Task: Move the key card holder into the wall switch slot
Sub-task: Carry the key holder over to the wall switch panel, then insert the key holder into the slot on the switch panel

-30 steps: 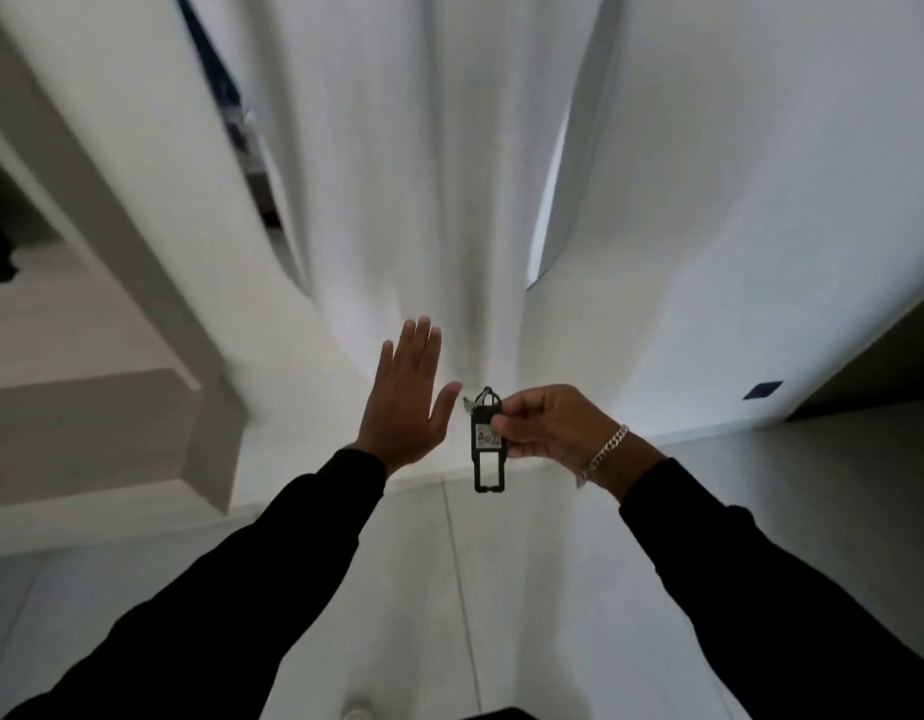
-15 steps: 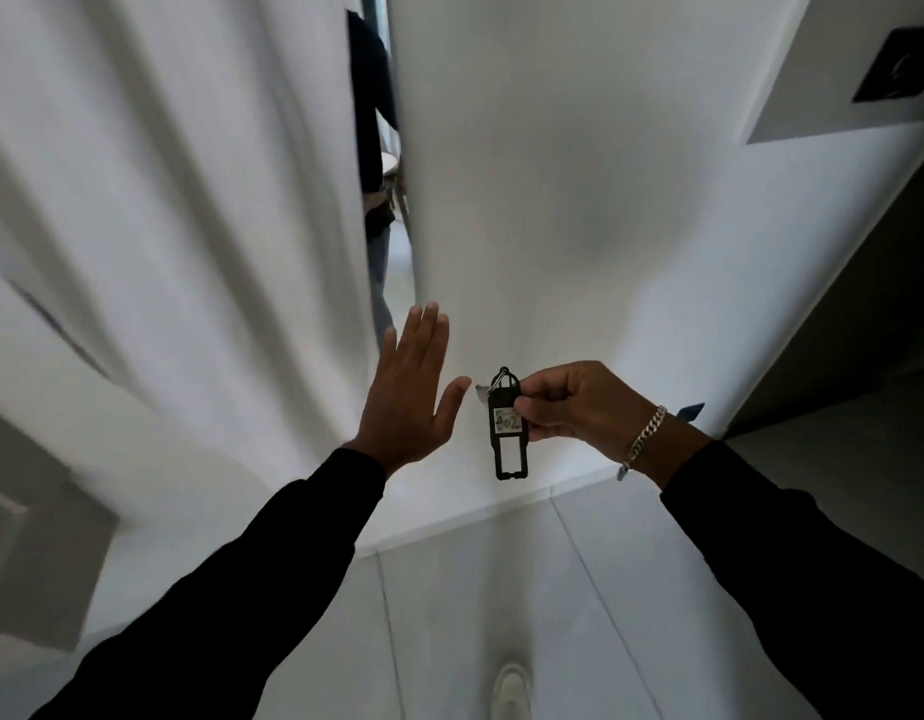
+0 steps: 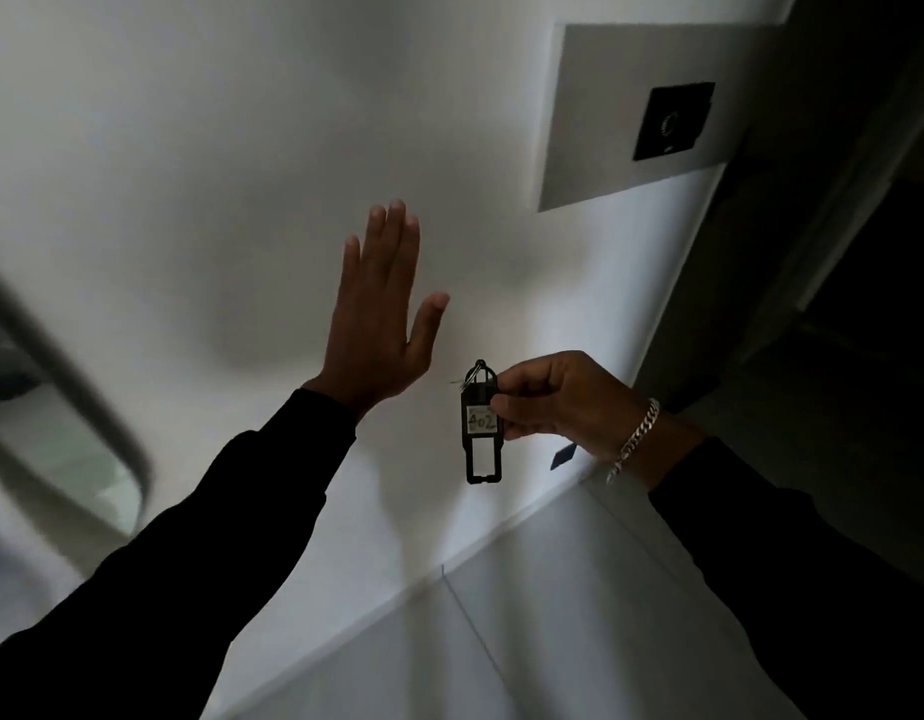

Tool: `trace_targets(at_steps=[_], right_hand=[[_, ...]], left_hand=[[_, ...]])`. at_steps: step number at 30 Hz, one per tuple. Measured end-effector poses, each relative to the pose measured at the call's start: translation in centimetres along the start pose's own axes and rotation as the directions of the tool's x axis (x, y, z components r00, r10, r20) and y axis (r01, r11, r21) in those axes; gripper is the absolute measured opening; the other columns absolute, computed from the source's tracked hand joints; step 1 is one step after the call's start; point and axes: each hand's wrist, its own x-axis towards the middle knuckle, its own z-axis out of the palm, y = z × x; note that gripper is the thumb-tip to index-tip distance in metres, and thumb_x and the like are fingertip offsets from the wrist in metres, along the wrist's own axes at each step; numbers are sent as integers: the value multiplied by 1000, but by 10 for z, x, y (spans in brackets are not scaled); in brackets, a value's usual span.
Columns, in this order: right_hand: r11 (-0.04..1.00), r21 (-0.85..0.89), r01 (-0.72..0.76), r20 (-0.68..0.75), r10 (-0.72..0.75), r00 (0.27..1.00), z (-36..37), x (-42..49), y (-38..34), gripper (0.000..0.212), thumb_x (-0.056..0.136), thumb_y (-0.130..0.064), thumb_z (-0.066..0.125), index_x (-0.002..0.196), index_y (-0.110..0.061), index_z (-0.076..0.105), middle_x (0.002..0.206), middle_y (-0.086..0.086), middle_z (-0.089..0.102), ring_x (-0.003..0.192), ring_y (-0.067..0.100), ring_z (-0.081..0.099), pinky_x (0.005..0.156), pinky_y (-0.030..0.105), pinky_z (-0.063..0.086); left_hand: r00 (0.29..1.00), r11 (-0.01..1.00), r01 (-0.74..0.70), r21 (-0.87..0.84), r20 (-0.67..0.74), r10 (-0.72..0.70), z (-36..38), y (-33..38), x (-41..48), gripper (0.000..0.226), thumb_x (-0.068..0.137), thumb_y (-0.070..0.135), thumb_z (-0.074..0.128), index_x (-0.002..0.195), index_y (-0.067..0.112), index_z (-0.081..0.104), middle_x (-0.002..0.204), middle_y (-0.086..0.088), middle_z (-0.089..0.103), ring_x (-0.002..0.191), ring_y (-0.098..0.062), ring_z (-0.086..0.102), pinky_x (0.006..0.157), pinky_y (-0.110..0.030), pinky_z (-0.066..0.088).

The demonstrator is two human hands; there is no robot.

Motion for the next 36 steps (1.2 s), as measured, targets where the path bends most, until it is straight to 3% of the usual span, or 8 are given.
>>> trace_targets(at_steps=[6, 10, 13, 20, 25, 28, 33, 36], right_hand=[[999, 23, 47, 8, -47, 999, -123, 26, -1, 18, 83, 1, 65, 86, -14, 74, 82, 6, 75, 79, 22, 69, 72, 25, 62], [999, -14, 46, -4, -46, 999, -204, 38, -6, 17, 84, 0, 64, 101, -1, 68, 105, 26, 70, 87, 27, 67, 73, 25, 61], [996, -83, 30, 13, -29, 1000, -255, 51, -20, 20, 84, -1, 64, 104, 3, 65, 115, 31, 65, 91, 28, 67, 74, 25, 60], [988, -90, 128, 53, -124, 991, -361, 98, -56, 13, 84, 0, 64, 92, -8, 70, 90, 9, 71, 79, 16, 68, 66, 20, 60], [970, -137, 200, 100, -187, 977, -413, 138, -72, 13, 84, 0, 62, 89, -9, 70, 88, 8, 70, 83, 24, 65, 66, 20, 59], [952, -196, 235, 142, -210, 968, -440, 166, -88, 13, 84, 2, 62, 89, -8, 69, 87, 11, 69, 81, 27, 63, 65, 21, 59], [864, -320, 390, 149, -360, 921, -479, 211, -130, 16, 82, 4, 63, 81, -12, 67, 68, 3, 67, 51, 6, 61, 55, 16, 54], [820, -326, 471, 152, -446, 882, -501, 232, -148, 9, 81, 5, 64, 89, 1, 66, 68, 3, 68, 51, 7, 62, 51, 15, 54]], left_hand=[[997, 999, -30, -10, -72, 29, 87, 49, 91, 70, 102, 40, 31, 155, -3, 17, 166, -26, 14, 156, -40, 7, 128, -53, 5], [990, 998, 51, -29, -127, -54, 141, 92, 140, 71, 101, 42, 28, 154, -4, 20, 165, -27, 16, 156, -41, 10, 128, -55, 6], [985, 998, 63, 14, -162, -60, 170, 119, 181, 73, 101, 45, 28, 154, -5, 21, 164, -29, 18, 155, -44, 11, 127, -58, 7], [957, 986, 30, 165, -291, 19, 211, 126, 275, 76, 102, 51, 24, 155, -2, 20, 165, -27, 17, 155, -43, 10, 127, -54, 4], [941, 968, 37, 250, -335, 50, 249, 112, 306, 72, 101, 44, 31, 155, -2, 20, 165, -27, 16, 156, -41, 10, 127, -56, 6], [904, 959, 101, 264, -427, 23, 269, 103, 325, 68, 100, 38, 29, 155, -1, 21, 165, -28, 15, 156, -41, 8, 128, -49, 0], [897, 836, 210, 507, -440, 41, 290, 100, 356, 74, 100, 48, 27, 157, 2, 15, 166, -25, 15, 156, -38, 9, 127, -46, -9], [893, 767, 263, 586, -448, 36, 295, 98, 364, 77, 100, 52, 27, 157, 2, 12, 166, -26, 16, 156, -39, 11, 127, -46, -10]])
